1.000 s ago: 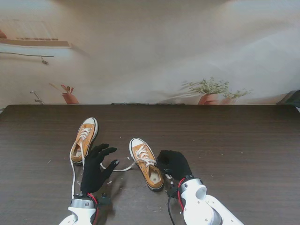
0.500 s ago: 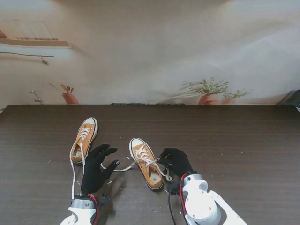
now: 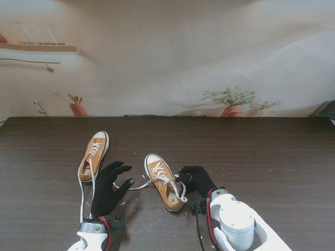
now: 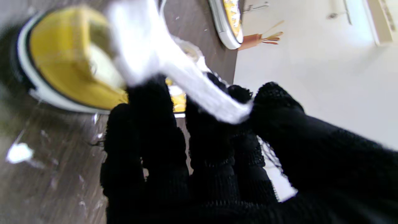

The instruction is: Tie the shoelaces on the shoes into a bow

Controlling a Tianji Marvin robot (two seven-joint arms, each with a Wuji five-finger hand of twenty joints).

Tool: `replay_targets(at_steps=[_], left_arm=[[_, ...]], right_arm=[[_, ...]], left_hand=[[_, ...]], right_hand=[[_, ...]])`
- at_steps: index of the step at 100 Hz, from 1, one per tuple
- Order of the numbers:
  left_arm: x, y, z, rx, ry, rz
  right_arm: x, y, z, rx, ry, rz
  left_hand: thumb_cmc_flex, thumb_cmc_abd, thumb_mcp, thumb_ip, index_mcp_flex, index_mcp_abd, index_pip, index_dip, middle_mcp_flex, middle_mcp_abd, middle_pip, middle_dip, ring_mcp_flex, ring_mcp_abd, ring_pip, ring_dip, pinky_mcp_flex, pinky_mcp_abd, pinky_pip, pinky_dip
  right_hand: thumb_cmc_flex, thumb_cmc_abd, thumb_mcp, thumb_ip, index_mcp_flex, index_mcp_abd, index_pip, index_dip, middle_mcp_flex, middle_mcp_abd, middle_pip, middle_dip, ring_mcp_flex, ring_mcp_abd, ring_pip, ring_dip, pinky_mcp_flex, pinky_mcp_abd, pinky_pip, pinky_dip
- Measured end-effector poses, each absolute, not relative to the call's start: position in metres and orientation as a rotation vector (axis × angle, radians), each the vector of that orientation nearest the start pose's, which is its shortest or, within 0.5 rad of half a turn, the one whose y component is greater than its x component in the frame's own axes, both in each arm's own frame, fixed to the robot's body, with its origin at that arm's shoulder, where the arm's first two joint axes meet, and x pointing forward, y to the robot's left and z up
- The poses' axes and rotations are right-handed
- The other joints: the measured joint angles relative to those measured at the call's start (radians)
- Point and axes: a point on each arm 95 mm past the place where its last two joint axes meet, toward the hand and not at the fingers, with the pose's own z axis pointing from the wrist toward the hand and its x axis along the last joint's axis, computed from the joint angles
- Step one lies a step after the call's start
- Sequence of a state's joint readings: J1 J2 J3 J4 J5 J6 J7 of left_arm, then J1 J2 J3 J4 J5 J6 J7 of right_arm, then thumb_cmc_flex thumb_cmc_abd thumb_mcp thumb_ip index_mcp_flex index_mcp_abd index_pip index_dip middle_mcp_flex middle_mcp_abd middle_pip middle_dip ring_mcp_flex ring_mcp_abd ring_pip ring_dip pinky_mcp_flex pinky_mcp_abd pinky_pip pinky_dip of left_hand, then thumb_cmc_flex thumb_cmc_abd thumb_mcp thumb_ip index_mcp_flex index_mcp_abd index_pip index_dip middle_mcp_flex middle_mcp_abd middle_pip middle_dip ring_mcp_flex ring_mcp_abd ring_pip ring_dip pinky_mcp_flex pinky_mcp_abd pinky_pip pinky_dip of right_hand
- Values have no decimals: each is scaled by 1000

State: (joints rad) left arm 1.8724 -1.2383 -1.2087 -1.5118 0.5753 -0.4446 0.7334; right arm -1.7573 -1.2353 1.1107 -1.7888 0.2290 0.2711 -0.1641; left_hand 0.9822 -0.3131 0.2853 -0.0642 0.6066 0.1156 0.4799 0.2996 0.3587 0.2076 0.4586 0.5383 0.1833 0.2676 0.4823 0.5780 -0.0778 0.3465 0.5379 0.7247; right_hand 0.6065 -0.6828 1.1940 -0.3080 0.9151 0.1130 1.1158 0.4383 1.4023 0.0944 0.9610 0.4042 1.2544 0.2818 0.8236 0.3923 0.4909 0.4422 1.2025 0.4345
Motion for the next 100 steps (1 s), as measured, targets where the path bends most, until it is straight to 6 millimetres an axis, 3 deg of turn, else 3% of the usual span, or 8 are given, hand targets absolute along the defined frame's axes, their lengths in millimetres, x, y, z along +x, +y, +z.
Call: replay_targets(at_steps=[9, 20, 39, 47, 54, 63, 76, 100], left_arm=[[282, -14, -389, -1502, 563, -2182], [282, -14, -389, -1503, 564, -2183], [282, -15, -389, -1506, 561, -2185], [282, -15, -389, -1509, 560, -2186], [282, -15, -389, -1509, 560, -2186], [282, -15, -389, -1510, 560, -2187], [282, -16, -389, -1510, 559, -2188], [281, -15, -388, -1510, 557, -2190]], right_arm=[[322, 86, -350, -2410, -382, -1631], [322, 84, -347, -2418, -425, -1671], [321, 82, -347, -2418, -396, -1668], [321, 82, -347, -2419, -380, -1650], [321, 82, -347, -2421, -386, -1642], [320, 84, -346, -2419, -423, -1646], [313, 92, -343, -2373, -644, -1680], [298, 112, -337, -2286, -745, -1626]], left_hand=[[0, 0, 0, 0, 0, 0, 0, 0, 0, 0, -2, 0, 2, 0, 0, 0, 6, 0, -1, -5], [13, 0, -10, 1, 0, 0, 0, 0, 0, 0, -2, 0, 12, 1, 1, 0, 7, 0, -4, -6], [12, 2, -22, 1, 1, 0, 0, 0, 10, 0, -1, 0, 12, 1, 1, -1, 9, 0, -13, -10], [12, 4, -22, 1, 1, 0, 1, 0, 11, 0, -2, 0, 12, 1, 1, -6, 10, 0, -14, -16], [12, 4, -22, 1, 1, 0, 1, 0, 13, 0, -2, 0, 13, 1, 1, -12, 10, 0, -15, -17], [35, 14, -33, 1, 1, 0, 2, 0, 13, 0, -2, 0, 24, 1, 2, -12, 18, 0, -15, -18], [35, 14, -33, 1, 1, 0, 3, 0, 13, 0, -2, 0, 24, 1, 2, -12, 19, 0, -17, -19], [42, 14, -43, 1, 2, 0, 4, 0, 20, 0, -2, 0, 25, 9, 2, -12, 20, 0, -26, -22]], right_hand=[[0, 21, -22, 0, -15, -7, -1, -1, -1, 3, -92, -35, -2, 0, -153, -45, -71, -5, -35, 0], [0, 46, -51, 0, -39, -48, -1, -1, -23, 5, -109, -27, -42, 0, -285, -55, -147, -17, -81, 7], [0, 48, -61, 0, -40, -60, -1, -1, -33, 5, -95, -12, -77, 0, -317, -44, -168, -30, -94, 26], [0, 45, -61, 0, -39, -60, -1, -1, -2, -1, -16, 23, -31, 0, -249, -12, -119, -37, -76, 48], [0, 35, -58, 0, -36, -56, -1, -1, -1, -2, 98, 74, -12, 0, -52, 57, -50, -40, -34, 59], [0, 26, -57, 0, -23, -49, -1, -1, -1, -2, 181, 108, -1, 0, 122, 81, 23, -39, 5, 59], [0, 20, -57, 0, -20, -49, -1, -1, -1, -3, 207, 121, 0, 0, 206, 91, 78, -34, 28, 59], [0, 18, -47, 0, -19, -18, -2, -1, -1, -4, 209, 121, 4, 0, 255, 91, 126, -24, 39, 20]])
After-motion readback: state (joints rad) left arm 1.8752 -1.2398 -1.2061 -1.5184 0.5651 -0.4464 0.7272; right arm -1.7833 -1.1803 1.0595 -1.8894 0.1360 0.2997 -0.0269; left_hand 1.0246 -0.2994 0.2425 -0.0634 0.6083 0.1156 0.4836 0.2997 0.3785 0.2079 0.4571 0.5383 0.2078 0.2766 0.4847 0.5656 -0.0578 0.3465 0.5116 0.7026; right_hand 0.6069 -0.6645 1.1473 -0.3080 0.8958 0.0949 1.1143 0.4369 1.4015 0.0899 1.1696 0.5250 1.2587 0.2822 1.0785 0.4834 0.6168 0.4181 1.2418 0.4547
